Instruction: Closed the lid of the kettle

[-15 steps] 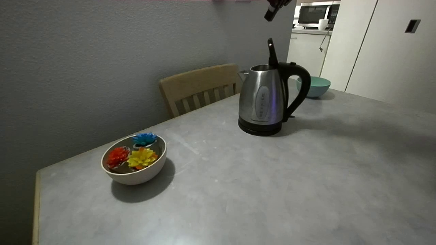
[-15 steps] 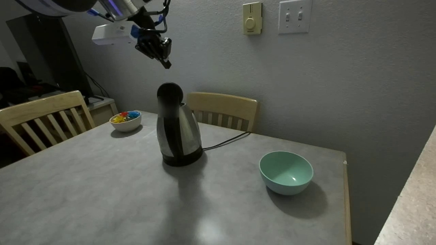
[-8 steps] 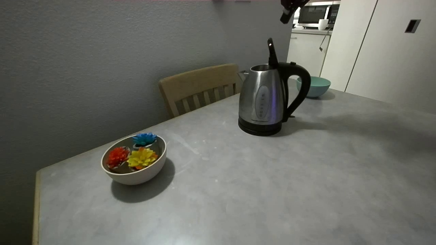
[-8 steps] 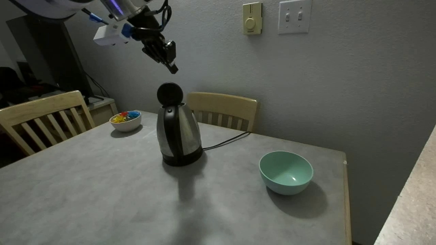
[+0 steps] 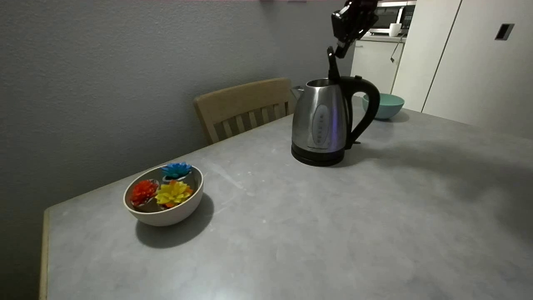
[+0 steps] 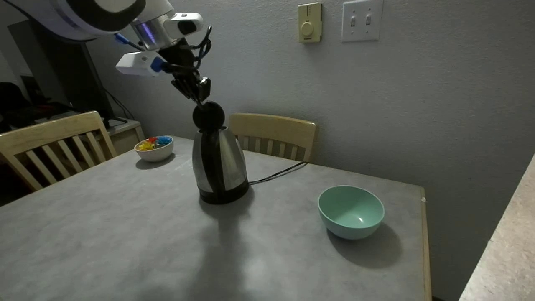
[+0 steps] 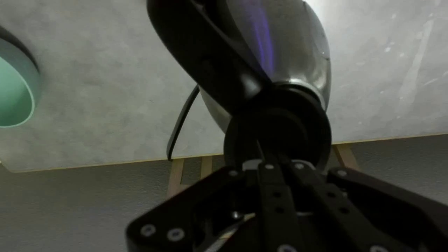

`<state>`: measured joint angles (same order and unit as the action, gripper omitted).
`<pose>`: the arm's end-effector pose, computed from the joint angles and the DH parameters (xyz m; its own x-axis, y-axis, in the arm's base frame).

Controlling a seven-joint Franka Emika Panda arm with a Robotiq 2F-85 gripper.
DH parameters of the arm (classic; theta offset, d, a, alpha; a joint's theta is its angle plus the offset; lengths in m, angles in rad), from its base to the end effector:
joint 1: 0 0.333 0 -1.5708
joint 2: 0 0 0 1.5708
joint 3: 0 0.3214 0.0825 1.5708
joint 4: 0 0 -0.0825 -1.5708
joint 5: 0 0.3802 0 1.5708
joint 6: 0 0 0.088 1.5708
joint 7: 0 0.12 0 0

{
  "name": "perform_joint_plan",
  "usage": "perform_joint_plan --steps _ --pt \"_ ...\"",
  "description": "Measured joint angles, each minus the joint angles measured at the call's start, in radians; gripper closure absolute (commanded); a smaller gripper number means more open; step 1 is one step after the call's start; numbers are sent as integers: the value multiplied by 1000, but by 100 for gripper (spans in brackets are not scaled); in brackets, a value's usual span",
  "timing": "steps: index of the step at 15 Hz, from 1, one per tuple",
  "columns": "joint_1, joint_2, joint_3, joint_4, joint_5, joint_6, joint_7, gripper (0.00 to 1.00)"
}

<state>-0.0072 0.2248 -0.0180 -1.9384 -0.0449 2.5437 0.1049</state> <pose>0.6396 -0.0153 0.4054 0.9236 -0.0891 0.3729 -0.0969 -0.9953 0.0022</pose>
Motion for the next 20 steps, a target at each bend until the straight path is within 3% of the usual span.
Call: perform_joint_plan --steps 5,10,17,20 --pt "0 107 35 85 56 8 -115 100" --pt "0 183 45 166 56 -5 -148 100" --pt "-1 287 35 356 50 -230 -129 100" --pt "4 302 35 384 42 -253 -133 100"
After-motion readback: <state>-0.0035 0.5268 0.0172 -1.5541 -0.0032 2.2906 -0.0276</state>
